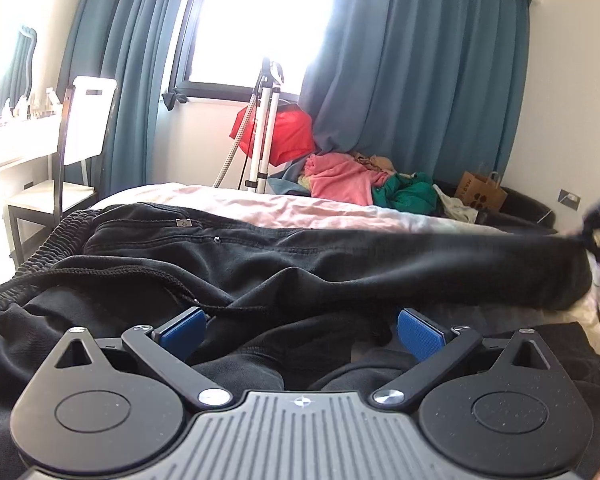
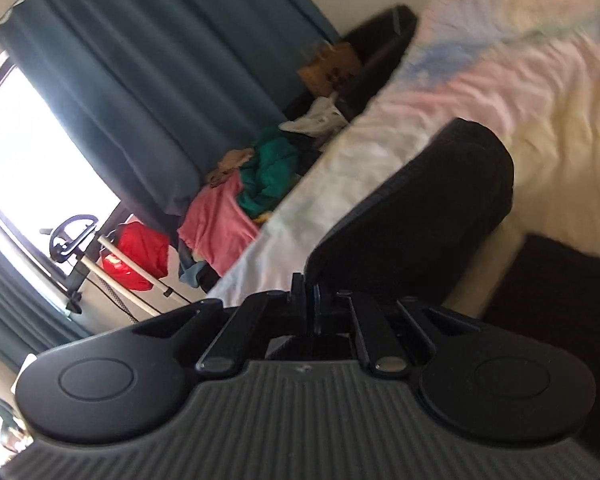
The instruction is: Fold clothes
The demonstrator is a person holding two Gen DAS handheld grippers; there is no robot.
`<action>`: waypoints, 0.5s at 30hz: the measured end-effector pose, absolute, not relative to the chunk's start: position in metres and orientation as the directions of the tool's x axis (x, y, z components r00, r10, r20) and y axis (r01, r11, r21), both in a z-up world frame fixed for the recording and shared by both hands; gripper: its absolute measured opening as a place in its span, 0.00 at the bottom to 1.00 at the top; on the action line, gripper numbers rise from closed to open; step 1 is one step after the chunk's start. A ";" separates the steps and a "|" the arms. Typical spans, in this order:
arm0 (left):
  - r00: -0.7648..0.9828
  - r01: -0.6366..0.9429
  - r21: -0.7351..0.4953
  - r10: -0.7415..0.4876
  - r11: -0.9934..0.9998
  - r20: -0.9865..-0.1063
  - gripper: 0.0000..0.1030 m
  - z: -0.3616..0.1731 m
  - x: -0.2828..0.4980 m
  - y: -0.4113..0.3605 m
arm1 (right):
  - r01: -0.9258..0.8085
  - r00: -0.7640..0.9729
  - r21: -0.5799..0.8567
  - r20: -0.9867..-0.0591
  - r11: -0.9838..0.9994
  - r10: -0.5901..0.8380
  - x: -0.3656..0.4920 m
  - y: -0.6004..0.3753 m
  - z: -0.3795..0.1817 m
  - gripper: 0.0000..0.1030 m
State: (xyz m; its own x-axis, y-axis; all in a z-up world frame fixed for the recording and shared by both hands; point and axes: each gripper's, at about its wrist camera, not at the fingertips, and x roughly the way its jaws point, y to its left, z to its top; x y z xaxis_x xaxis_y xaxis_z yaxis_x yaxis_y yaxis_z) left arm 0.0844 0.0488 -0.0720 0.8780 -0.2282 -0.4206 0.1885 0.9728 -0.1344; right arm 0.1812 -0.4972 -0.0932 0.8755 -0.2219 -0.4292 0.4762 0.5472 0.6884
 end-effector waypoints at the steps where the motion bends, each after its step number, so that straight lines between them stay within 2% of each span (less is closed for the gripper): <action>1: 0.875 0.184 -0.130 -0.223 0.974 -0.430 1.00 -0.073 0.083 0.046 | 0.489 0.868 0.710 -0.455 0.506 -0.201 0.172 -0.503 -0.112 0.07; 5: 0.853 0.168 -0.125 -0.208 0.978 -0.478 1.00 -0.081 0.082 0.034 | 0.486 0.866 0.760 -0.485 0.432 -0.122 0.166 -0.516 -0.143 0.09; 9: 0.846 0.172 -0.106 -0.202 0.979 -0.493 1.00 -0.087 0.082 0.025 | 0.456 0.874 0.730 -0.474 0.508 -0.104 0.169 -0.514 -0.149 0.12; 11: 0.848 0.165 -0.116 -0.201 0.979 -0.490 1.00 -0.088 0.083 0.025 | 0.455 0.872 0.712 -0.479 0.534 -0.103 0.168 -0.518 -0.151 0.23; 15: 0.846 0.138 -0.197 -0.219 0.971 -0.487 1.00 -0.091 0.090 0.033 | 0.459 0.880 0.735 -0.453 0.499 -0.142 0.152 -0.537 -0.156 0.31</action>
